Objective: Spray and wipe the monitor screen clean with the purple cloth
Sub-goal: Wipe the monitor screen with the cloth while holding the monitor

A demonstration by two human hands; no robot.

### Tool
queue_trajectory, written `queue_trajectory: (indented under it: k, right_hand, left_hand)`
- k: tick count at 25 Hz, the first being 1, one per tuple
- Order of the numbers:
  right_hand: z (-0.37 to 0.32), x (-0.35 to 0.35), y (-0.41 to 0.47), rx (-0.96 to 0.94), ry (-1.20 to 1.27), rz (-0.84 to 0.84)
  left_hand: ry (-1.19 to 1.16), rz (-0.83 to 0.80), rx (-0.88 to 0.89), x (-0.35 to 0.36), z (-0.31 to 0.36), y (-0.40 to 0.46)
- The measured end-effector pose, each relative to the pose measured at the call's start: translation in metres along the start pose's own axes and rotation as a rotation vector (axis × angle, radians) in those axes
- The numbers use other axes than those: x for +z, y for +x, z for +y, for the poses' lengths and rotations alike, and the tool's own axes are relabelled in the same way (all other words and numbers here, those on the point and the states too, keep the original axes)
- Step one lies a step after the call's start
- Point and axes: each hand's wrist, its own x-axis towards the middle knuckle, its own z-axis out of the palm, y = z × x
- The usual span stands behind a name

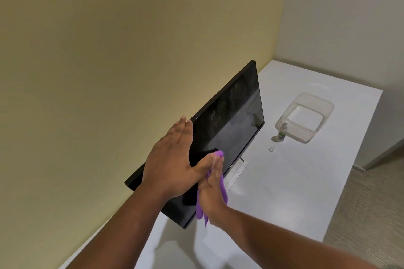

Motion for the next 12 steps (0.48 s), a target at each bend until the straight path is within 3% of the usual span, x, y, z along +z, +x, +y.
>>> queue_trajectory:
  k: [5, 9, 12]
  right_hand:
    - [0.008, -0.033, 0.057, 0.418, 0.18, 0.152]
    - [-0.023, -0.014, 0.053, 0.224, 0.181, 0.134]
    - [0.002, -0.016, 0.015, 0.243, 0.089, 0.042]
  left_hand:
    - [-0.01, 0.015, 0.012, 0.0, 0.003, -0.001]
    - [-0.006, 0.013, 0.008, 0.001, 0.002, -0.001]
    - [0.002, 0.015, 0.012, 0.0, 0.003, -0.002]
